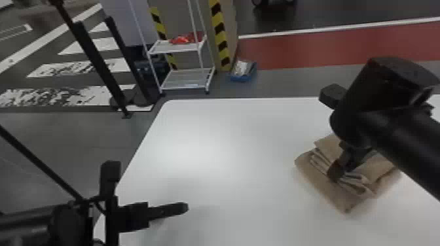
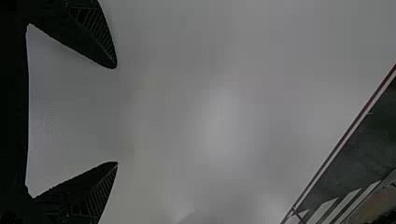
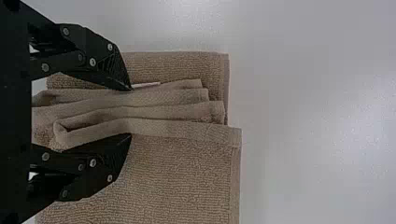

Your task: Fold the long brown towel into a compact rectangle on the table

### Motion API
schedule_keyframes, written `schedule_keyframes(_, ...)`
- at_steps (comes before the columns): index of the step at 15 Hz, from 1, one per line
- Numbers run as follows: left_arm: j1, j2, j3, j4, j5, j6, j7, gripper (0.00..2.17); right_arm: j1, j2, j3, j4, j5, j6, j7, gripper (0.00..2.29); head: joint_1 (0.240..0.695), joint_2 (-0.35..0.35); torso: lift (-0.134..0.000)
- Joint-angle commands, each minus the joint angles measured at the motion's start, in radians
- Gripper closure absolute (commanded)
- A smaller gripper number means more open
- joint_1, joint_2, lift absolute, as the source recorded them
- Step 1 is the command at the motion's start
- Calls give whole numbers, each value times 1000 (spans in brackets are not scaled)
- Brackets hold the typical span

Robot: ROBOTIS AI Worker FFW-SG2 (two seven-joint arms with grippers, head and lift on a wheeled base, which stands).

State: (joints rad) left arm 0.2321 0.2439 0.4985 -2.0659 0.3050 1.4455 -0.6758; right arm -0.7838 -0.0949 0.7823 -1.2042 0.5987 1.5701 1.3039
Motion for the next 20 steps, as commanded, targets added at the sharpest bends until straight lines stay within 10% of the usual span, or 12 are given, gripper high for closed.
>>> schedule_keyframes(1,3,2,2,1,2,-4,-1,87,1,1,2,0,3,2,0,653,695,292,-123)
schedule_keyframes(11,-7,8,-6,10,8,-23,-5,87,49,-23,-69,-124,-2,2,0,1298,695,297,-123)
schedule_keyframes(20,-51,3,-72,35,-35,-16,13,87,144,-221,45,-365,9,0,-5,1295,695,267,-123)
